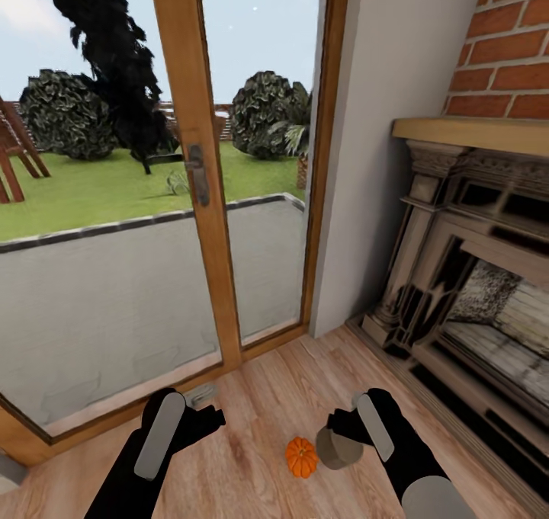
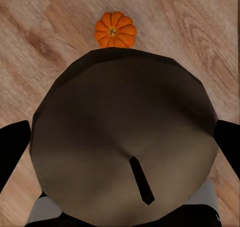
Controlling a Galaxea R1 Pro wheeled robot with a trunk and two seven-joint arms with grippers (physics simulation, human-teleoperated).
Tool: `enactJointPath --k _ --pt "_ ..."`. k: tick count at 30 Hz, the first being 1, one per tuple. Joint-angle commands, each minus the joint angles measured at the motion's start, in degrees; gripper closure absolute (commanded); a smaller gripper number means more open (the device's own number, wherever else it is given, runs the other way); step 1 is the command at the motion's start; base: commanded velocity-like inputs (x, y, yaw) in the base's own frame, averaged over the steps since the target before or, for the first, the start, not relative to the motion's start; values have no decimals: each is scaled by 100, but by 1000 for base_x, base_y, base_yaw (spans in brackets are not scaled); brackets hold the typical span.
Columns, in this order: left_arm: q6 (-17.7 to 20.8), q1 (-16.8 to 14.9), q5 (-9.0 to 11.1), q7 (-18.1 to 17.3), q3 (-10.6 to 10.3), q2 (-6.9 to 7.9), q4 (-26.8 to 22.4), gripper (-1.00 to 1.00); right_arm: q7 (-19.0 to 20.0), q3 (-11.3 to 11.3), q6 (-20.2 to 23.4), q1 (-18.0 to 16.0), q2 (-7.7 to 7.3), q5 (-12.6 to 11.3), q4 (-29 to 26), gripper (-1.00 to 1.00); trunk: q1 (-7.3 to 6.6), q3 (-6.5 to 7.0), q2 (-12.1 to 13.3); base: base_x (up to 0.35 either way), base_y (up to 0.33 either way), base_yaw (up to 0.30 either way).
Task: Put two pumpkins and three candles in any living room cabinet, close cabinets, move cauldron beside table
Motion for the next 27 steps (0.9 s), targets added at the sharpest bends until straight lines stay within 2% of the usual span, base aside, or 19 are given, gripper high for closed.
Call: enactJointPath --k 1,8,12,20,27 --pt "11 -4 59 59 3 -1 -8 -100 -53 -5 11 -4 9 -75 -4 100 -22 12 38 0 0 -283" --pt "11 -2 59 57 3 -1 -8 -100 -52 -14 11 -4 88 -98 10 100 -176 147 318 0 0 -211" --pt "11 -3 59 57 3 -1 -8 -100 -52 -18 11 -4 91 -96 14 100 -264 231 479 0 0 -230" --pt "11 -2 59 56 3 0 -8 -100 -52 -59 16 -4 88 -100 23 100 -440 375 800 0 0 -67" --pt "11 -2 59 57 3 1 -8 -100 -52 -69 12 -4 85 -100 23 100 -593 496 1080 0 0 -232"
